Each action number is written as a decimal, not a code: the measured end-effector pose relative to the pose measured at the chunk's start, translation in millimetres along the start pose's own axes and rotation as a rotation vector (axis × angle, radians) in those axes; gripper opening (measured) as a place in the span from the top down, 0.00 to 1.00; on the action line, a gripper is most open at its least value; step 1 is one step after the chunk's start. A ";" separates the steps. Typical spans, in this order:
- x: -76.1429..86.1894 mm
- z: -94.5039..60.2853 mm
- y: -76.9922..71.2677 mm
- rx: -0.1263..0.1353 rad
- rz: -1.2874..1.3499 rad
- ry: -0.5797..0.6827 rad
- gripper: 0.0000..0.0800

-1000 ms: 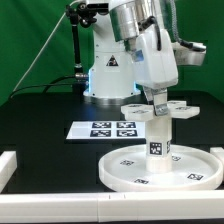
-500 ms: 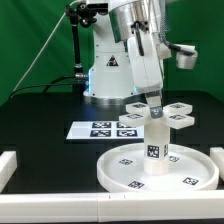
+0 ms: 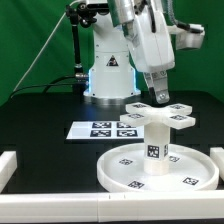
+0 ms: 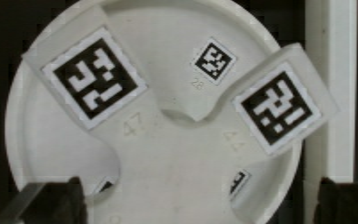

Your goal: Assemble round table

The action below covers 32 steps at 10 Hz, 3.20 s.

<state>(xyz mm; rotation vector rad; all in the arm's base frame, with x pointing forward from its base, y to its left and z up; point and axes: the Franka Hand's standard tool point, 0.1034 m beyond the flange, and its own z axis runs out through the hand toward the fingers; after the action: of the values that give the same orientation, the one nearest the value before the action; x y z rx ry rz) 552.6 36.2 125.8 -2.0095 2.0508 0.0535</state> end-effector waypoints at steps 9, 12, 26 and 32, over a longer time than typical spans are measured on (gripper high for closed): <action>-8.8 7.8 -8.1 -0.077 -0.976 -0.005 0.19; -8.1 7.0 -9.1 -0.103 -1.338 0.002 0.19; 6.0 6.7 -13.5 -0.170 -2.625 -0.103 0.19; 9.0 16.8 7.0 -0.227 -2.979 -0.145 0.19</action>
Offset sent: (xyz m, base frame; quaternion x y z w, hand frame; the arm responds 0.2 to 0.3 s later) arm 0.0074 0.0042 0.0031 -0.0334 0.0383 -0.3862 0.9210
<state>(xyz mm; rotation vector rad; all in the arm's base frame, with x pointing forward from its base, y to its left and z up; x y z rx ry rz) 548.5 31.2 106.5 -2.3854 -2.0085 -0.1407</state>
